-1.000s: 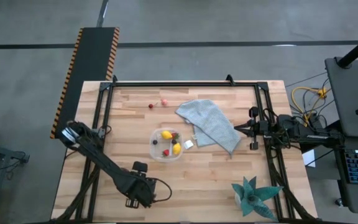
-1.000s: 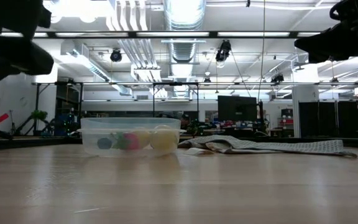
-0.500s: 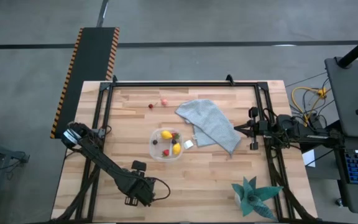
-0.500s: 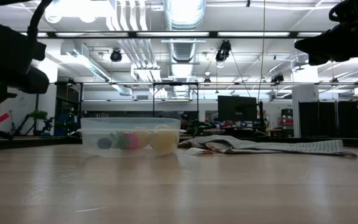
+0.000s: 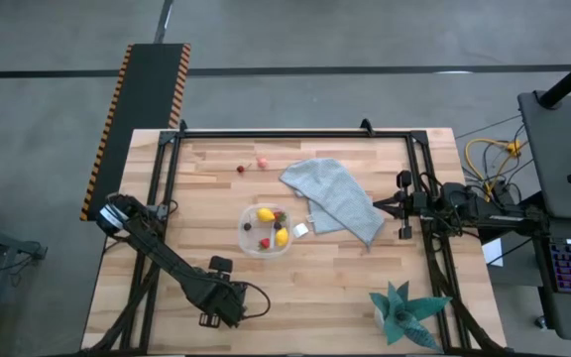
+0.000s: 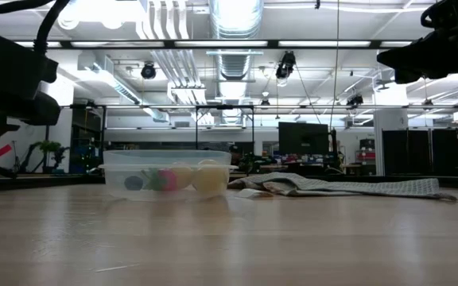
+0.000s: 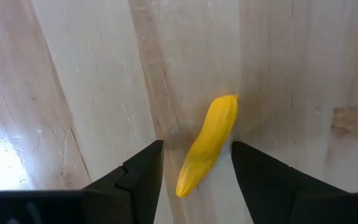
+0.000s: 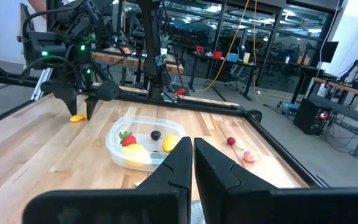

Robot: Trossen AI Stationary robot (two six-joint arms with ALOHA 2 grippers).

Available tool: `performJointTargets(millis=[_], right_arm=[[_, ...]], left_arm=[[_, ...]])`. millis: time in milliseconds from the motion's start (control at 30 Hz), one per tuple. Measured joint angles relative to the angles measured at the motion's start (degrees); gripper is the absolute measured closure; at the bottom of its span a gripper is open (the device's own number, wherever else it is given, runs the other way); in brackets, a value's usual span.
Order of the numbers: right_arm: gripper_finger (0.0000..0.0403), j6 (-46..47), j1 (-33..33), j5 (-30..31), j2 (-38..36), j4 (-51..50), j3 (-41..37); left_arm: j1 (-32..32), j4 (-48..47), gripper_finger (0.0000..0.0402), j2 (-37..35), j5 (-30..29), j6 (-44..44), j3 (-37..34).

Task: Pick and placing Produce into tupperware
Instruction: Put the yellow corn into the transparent bin

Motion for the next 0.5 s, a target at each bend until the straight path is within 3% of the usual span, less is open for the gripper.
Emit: performJointTargets(millis=[267, 500], right_arm=[[0.0394, 0.0, 0.02, -0.01, 0.0, 0.01, 0.0], [0.0394, 0.0, 0.02, -0.01, 0.0, 0.02, 0.0]], left_arm=[[0.0, 0.24, 0.0227, 0.0, 0.23, 2.45, -0.07], [0.04, 1.91, 0.0305, -0.03, 1.86, 3.27, -0.8]])
